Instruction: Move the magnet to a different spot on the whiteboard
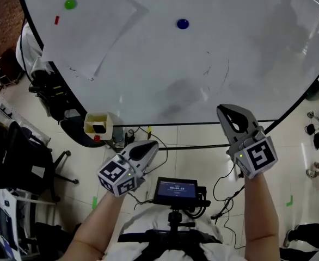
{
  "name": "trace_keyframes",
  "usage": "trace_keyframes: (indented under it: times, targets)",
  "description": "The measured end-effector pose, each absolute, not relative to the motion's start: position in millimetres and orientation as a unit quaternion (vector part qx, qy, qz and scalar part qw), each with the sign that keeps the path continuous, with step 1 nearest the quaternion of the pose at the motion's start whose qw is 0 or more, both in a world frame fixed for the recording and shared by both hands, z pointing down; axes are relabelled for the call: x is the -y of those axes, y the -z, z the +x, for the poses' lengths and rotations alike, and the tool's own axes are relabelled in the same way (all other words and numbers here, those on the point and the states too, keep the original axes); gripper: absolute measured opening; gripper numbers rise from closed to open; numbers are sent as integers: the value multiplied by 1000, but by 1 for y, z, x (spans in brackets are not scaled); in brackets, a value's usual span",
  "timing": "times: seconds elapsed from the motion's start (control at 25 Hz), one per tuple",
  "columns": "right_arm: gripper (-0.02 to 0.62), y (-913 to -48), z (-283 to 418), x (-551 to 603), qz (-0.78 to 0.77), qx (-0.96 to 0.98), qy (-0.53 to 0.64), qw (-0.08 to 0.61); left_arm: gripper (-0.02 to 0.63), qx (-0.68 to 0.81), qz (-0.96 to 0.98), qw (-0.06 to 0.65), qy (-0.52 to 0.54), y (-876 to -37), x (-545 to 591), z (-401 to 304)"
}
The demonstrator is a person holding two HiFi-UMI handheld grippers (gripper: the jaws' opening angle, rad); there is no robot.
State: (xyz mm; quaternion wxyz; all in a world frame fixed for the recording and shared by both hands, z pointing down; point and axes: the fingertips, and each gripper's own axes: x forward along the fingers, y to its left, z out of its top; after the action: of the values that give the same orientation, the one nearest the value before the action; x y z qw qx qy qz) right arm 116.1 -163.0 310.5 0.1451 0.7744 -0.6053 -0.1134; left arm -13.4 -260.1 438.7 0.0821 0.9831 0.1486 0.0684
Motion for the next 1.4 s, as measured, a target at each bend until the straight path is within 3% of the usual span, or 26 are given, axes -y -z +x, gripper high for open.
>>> trace_keyframes:
  times: [0.2, 0.44, 1.4]
  targets:
    - [35, -370, 108, 117, 783, 620, 28, 39, 32, -152, 977, 134, -59, -455, 235, -19]
    - [35, -415, 80, 59, 783, 621, -32, -37, 32, -141, 978, 131, -78, -467, 193, -39]
    - [34, -480, -45, -37, 736, 662, -101, -99, 32, -145, 977, 114, -106, -494, 80, -117]
